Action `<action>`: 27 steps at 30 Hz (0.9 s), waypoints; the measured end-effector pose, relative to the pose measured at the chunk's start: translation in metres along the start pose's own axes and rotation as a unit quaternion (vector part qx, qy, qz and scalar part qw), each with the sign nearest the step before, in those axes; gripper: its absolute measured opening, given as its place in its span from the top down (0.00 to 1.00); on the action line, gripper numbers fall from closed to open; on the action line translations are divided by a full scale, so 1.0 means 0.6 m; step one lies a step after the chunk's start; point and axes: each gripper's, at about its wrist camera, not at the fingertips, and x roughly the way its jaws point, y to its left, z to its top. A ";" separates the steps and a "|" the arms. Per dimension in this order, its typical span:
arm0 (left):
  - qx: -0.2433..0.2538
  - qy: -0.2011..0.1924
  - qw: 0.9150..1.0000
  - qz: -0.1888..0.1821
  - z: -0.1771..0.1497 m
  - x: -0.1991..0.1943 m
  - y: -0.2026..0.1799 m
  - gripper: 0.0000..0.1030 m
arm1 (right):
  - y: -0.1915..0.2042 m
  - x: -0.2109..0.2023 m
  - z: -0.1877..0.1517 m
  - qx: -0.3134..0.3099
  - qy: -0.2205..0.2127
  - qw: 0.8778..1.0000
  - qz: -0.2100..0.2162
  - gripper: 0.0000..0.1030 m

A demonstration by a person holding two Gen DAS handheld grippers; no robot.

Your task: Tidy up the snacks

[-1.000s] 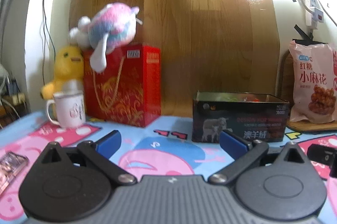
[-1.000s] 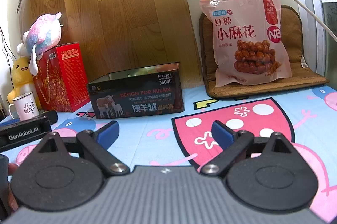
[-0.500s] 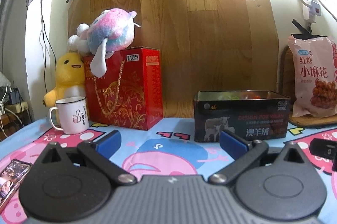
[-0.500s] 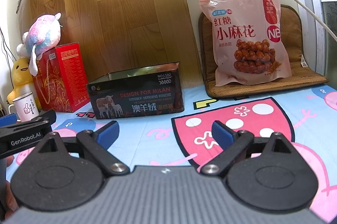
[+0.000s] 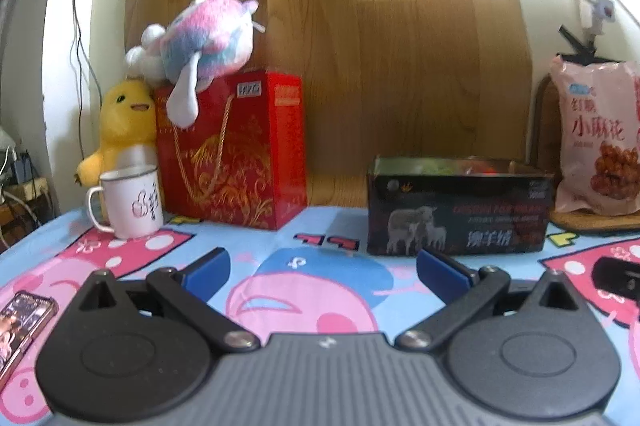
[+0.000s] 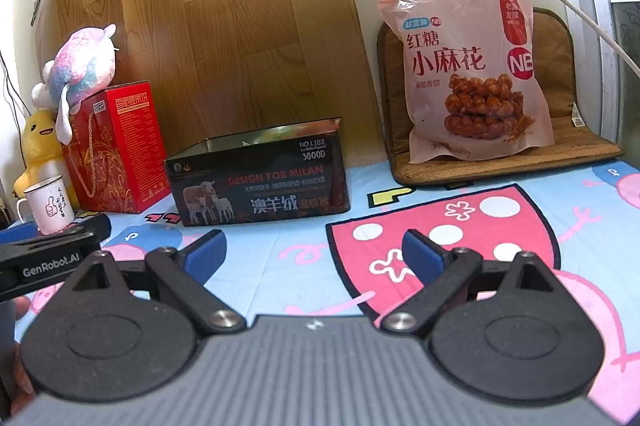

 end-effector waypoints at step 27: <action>-0.012 0.043 0.999 -0.003 -0.003 0.017 0.007 0.00 | -0.001 0.000 -0.002 0.002 0.000 1.000 0.001 0.07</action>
